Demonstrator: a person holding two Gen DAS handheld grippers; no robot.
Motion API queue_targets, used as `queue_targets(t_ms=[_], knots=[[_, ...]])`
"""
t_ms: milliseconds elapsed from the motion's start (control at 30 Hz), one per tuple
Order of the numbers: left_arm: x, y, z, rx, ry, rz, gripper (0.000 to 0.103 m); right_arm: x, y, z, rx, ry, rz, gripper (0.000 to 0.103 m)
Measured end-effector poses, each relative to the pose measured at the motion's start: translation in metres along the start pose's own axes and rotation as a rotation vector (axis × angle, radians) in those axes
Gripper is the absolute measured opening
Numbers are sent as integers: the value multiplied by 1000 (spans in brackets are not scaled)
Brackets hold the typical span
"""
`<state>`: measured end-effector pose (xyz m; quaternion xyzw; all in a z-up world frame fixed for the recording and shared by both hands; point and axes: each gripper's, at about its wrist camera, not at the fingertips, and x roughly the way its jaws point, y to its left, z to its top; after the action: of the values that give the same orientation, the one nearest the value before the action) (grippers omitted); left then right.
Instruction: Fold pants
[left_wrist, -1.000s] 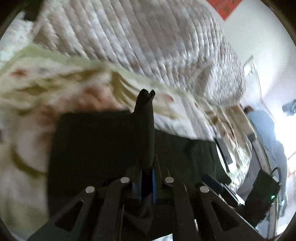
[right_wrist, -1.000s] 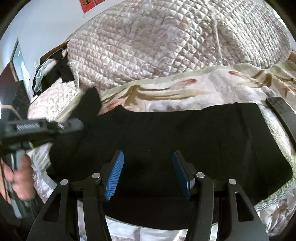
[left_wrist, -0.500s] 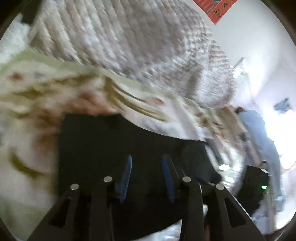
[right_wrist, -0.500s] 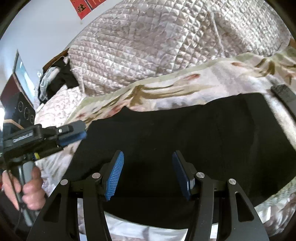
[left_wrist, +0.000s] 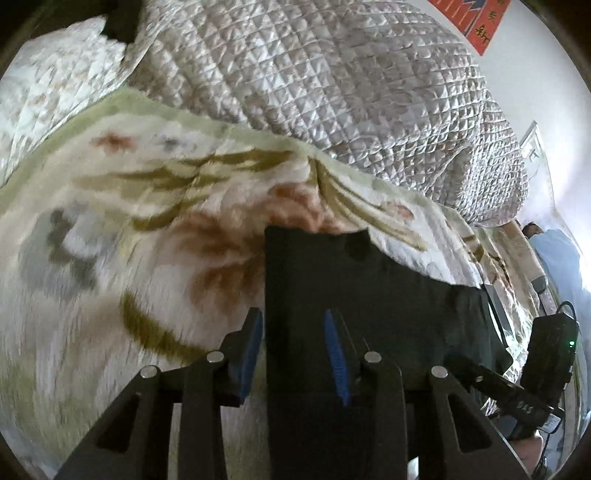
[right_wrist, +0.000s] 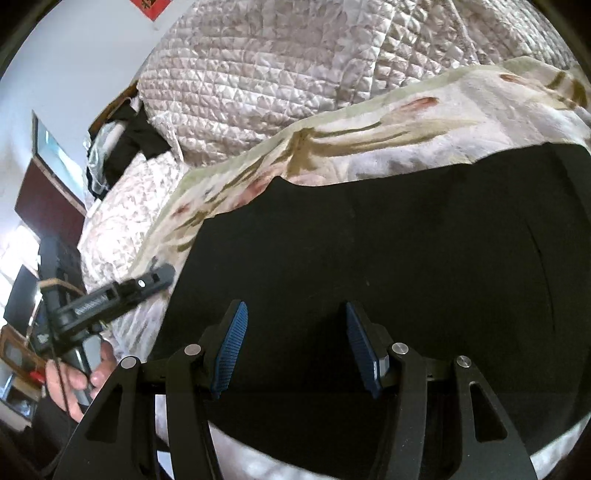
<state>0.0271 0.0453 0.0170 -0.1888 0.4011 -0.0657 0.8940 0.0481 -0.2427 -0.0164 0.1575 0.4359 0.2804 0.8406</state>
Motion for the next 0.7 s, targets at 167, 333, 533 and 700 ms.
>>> queue_targets(t_ms=[167,333,533,700], knots=[[9,-5,22,32,-28,-11,37,18,-6,15,19,40,-20,5],[16,-13,36,52,-42,-42,37,5,-6,17,22,-28,5,2],[48,-14,38,56,29,-63,37,11,-28,14,86,-22,-35,2],[58,-11,31,74,57,-26,37,12,-24,14,49,-25,-49,2]])
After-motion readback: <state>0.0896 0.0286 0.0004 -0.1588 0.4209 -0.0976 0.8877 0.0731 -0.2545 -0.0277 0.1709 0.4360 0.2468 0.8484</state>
